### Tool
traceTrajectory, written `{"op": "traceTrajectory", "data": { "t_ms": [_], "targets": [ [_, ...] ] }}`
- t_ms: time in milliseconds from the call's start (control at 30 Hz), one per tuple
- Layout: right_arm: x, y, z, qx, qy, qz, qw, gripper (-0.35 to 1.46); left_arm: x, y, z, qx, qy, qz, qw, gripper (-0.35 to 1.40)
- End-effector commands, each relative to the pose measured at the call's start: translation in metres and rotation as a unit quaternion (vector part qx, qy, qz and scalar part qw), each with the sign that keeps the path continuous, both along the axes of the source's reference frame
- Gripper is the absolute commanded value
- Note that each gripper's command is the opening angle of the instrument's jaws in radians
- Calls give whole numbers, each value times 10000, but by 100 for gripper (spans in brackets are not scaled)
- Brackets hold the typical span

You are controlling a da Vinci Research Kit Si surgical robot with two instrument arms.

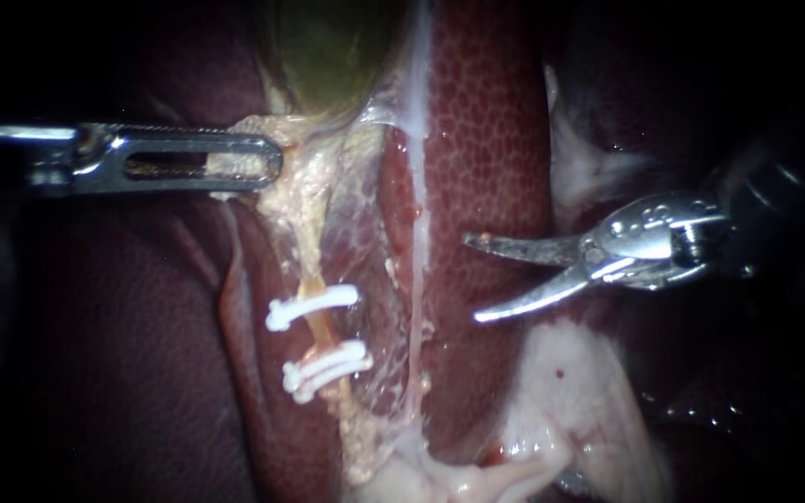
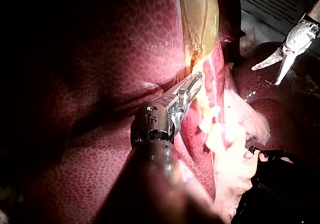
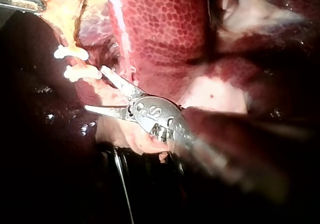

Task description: Go to the cutting position left tube

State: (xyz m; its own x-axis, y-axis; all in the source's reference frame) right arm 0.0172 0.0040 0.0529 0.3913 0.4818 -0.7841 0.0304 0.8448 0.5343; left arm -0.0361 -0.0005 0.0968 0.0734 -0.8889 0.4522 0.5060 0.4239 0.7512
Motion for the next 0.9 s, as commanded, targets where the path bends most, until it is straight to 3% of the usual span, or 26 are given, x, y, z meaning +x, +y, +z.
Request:
{"op": "traceTrajectory", "data": {
  "t_ms": [33,567,900],
  "targets": [
    [3,-3,4,2,20,-34,10000,143,0,0,0,0,0,0,10000,-35],
    [75,-68,103,326,-13,-499,9982,143,0,0,0,0,0,0,10000,-35],
    [105,-85,129,463,-34,-599,9971,143,0,-1,-1,0,1,-1,10000,-35]
  ]
}}
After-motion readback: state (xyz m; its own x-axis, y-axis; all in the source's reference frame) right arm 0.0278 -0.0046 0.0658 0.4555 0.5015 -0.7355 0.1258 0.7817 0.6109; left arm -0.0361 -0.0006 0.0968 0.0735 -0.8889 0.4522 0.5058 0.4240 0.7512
